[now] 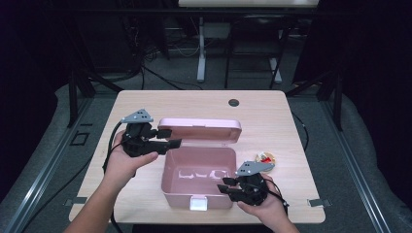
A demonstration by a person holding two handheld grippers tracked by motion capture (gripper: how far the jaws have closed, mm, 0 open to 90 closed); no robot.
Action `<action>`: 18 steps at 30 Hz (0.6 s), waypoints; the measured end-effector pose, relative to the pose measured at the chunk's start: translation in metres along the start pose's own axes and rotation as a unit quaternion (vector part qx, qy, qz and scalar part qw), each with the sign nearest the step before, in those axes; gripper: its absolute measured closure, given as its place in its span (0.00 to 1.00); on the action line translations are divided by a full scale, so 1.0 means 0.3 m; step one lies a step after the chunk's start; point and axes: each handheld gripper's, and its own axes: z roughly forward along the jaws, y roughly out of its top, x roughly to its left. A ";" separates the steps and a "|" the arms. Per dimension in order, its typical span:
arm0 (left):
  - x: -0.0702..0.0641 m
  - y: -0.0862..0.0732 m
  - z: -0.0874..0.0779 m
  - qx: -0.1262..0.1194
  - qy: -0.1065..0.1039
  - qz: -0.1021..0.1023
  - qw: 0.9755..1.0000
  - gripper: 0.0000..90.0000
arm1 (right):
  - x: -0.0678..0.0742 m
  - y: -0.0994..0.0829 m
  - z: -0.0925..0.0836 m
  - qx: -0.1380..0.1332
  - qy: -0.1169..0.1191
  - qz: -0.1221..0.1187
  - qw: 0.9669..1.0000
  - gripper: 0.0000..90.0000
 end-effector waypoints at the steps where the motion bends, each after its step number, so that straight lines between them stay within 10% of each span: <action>1: 0.001 0.002 0.000 0.000 0.001 0.000 1.000 0.50 | 0.000 0.000 0.000 0.000 0.000 0.000 1.000 0.74; 18: 0.033 0.025 -0.001 -0.007 0.010 -0.002 1.000 0.56 | -0.002 -0.001 0.000 -0.002 0.001 0.001 1.000 0.75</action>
